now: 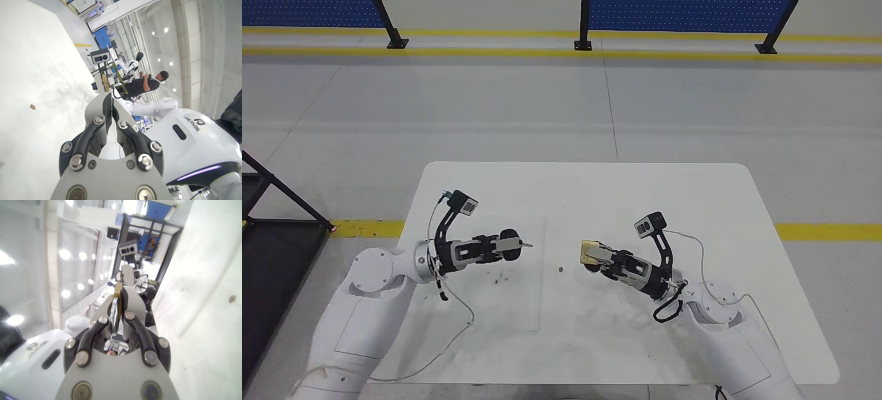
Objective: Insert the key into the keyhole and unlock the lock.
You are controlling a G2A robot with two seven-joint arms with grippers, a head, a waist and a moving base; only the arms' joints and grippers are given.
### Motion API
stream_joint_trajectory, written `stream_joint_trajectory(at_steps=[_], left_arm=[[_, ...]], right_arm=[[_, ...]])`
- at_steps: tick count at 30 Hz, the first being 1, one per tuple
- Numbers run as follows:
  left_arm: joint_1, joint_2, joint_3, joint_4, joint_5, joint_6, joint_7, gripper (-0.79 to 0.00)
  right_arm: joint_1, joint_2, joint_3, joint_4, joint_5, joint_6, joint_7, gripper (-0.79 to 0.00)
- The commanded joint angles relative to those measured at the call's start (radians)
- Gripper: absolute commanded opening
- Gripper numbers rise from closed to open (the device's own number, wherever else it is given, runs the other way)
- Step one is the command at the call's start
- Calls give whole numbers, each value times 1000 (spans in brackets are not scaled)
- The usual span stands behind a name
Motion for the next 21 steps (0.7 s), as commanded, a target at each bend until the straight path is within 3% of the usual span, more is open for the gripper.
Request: stream_joint_trajectory(at_steps=[1, 13, 21], left_arm=[[-7, -3, 21, 6, 12, -6, 14, -785], [-76, -33, 180, 28, 35, 20, 96, -785], [-101, -45, 229, 37, 35, 20, 121, -785]], right_arm=[[0, 0, 0, 0, 0, 0, 0, -785], [0, 0, 0, 0, 0, 0, 0, -785], [0, 0, 0, 0, 0, 0, 0, -785]])
